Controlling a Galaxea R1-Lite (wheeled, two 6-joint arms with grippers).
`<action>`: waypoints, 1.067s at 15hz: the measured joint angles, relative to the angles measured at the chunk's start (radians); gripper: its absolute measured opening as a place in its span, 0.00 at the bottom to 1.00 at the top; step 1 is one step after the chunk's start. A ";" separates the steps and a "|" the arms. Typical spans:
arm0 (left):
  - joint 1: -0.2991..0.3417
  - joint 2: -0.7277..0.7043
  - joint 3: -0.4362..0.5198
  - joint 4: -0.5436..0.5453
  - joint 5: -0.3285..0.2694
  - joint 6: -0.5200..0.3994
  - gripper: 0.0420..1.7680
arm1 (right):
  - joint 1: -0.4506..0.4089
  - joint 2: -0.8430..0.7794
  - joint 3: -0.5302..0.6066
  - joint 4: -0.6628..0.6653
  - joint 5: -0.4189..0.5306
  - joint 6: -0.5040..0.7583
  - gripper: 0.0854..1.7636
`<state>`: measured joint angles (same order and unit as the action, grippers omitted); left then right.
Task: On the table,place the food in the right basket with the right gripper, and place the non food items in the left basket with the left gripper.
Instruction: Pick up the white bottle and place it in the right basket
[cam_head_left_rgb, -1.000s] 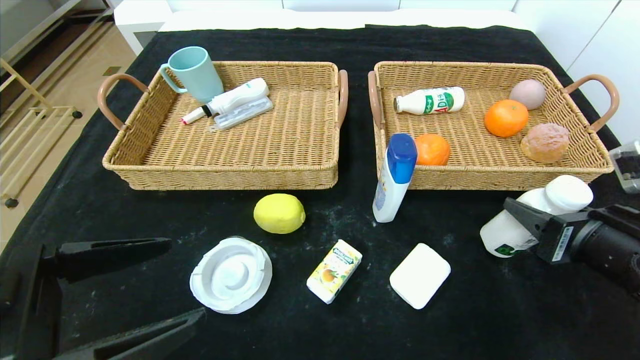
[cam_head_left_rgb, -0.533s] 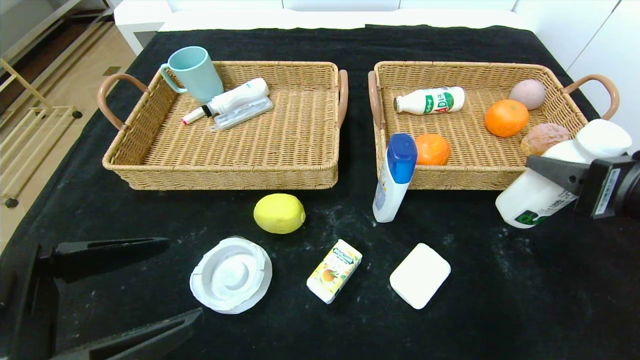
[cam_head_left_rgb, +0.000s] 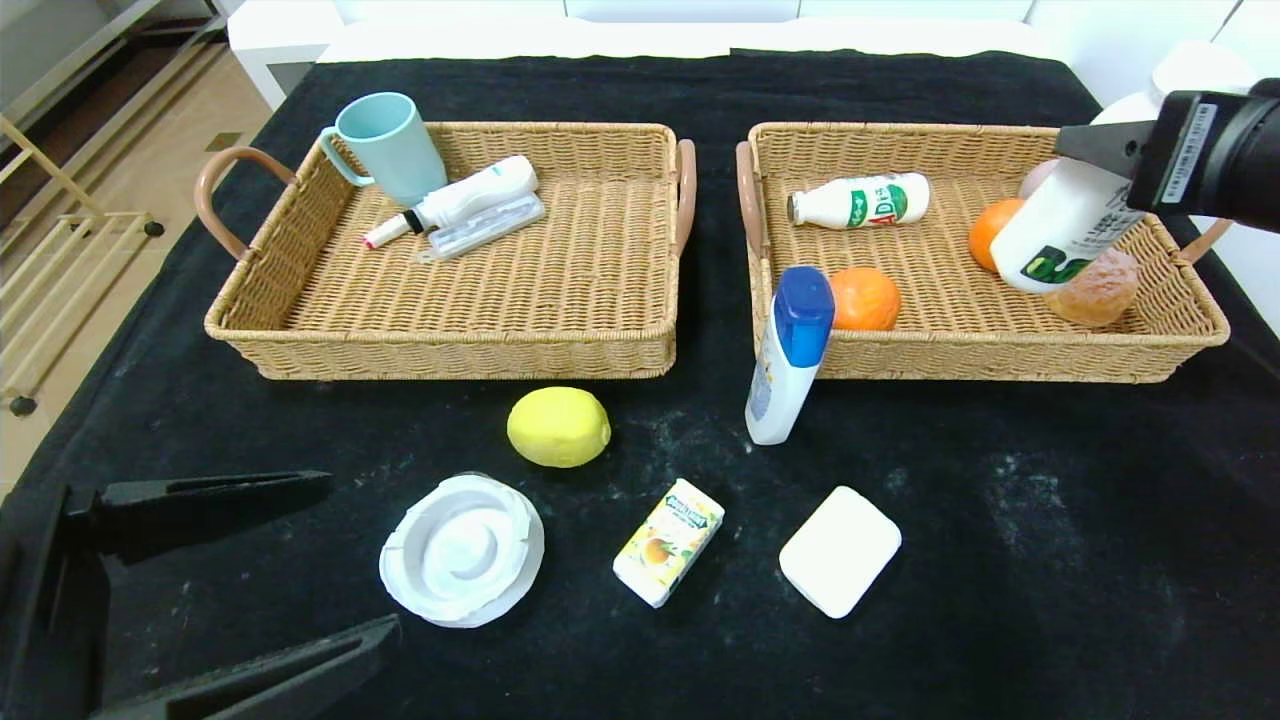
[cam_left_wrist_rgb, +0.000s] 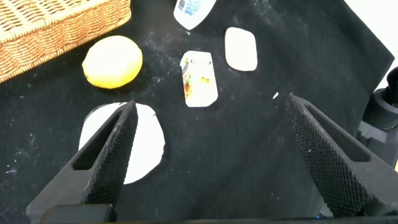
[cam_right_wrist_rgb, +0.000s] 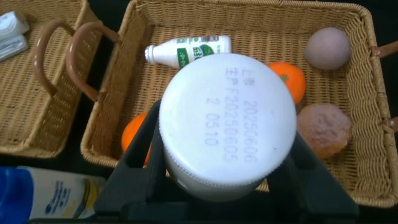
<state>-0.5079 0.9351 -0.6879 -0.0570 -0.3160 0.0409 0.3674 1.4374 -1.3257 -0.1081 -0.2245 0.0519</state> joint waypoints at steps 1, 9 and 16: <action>0.000 -0.001 -0.001 -0.001 0.000 0.000 0.97 | -0.014 0.031 -0.032 -0.001 0.001 0.000 0.51; 0.000 -0.012 -0.003 -0.003 0.000 0.000 0.97 | -0.074 0.215 -0.104 -0.126 0.009 0.012 0.51; 0.000 -0.013 -0.001 -0.003 -0.001 0.000 0.97 | -0.091 0.287 -0.105 -0.194 0.014 0.012 0.51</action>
<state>-0.5079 0.9221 -0.6889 -0.0596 -0.3168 0.0409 0.2760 1.7240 -1.4311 -0.3021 -0.2102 0.0643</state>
